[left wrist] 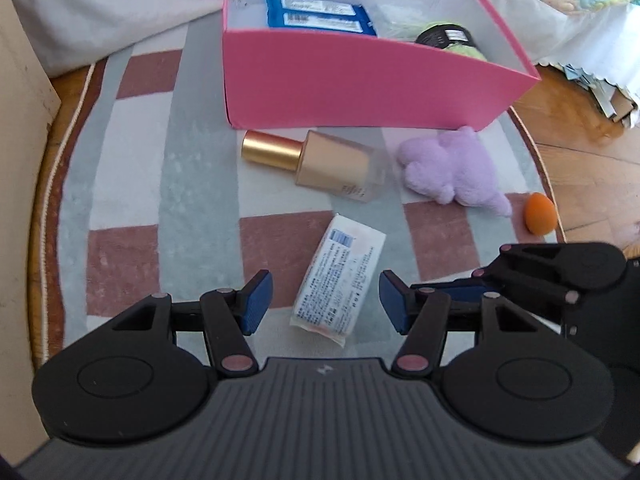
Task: Organize objects
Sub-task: 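Move the left tool down to the white soap bar, then close the left tool on the white soap bar and lift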
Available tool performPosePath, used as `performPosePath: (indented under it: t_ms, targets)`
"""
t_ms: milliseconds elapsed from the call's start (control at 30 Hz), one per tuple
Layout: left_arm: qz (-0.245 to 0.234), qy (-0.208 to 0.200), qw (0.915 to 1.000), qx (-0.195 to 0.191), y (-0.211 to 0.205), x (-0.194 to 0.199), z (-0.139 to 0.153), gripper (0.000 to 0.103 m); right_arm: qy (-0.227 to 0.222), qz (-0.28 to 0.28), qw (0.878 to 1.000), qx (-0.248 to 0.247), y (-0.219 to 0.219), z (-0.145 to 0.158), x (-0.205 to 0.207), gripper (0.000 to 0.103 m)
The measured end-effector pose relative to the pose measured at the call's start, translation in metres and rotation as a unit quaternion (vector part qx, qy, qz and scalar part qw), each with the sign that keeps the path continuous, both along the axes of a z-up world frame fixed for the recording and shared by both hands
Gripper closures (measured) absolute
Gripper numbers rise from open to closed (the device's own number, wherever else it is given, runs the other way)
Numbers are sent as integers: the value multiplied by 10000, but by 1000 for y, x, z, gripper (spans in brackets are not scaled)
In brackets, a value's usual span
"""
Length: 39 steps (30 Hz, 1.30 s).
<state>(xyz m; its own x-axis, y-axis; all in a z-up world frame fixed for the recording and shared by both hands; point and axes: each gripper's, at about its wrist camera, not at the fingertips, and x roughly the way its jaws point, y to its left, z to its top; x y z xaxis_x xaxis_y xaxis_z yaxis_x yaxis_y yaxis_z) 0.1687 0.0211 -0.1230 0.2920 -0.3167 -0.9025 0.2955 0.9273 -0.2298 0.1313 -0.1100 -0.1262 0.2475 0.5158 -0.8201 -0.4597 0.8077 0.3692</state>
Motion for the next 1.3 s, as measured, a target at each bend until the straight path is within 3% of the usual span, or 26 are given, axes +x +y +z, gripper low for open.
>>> performPosePath:
  t_ms: [200, 267, 433, 600, 733, 767, 833, 967, 1067, 1200, 1300]
  targets:
    - [230, 16, 9982, -546, 4, 6, -18, 47, -176, 42, 9995, -255, 10, -20, -1, 28]
    - [440, 290, 9939, -970, 5, 7, -26, 47, -257, 27, 9990, -361, 12, -25, -1, 28]
    - [458, 527, 9864, -1486, 1, 2, -28, 52, -426, -87, 9977, -515, 9, -26, -10, 25]
    - [612, 697, 9832, -1570, 1, 0, -38, 71, -721, -136, 9939, -824, 5, -28, -22, 26]
    - [757, 715, 9829, -1518, 4, 2, -43, 76, -838, -317, 9917, -923, 7, -34, -26, 26]
    - [777, 718, 9830, -1498, 4, 1, -45, 76, -909, -326, 9898, -1047, 10, -34, -29, 28]
    - [800, 735, 9836, -1438, 3, 1, -48, 76, -1064, -343, 9833, -1436, 17, -31, -38, 47]
    - [802, 695, 9842, -1414, -1, -1, -48, 76, -1018, -487, 9858, -1246, 4, -30, -44, 59]
    - [894, 832, 9793, -1614, 1, -4, -51, 76, -781, -639, 9904, -943, -10, -28, -39, 56]
    - [1055, 1187, 9681, -1937, 5, -6, -60, 76, -689, -686, 9921, -792, -20, -28, -40, 36]
    - [1078, 1107, 9707, -1838, 2, -9, -60, 76, -727, -526, 9918, -905, -16, -28, -40, 33]
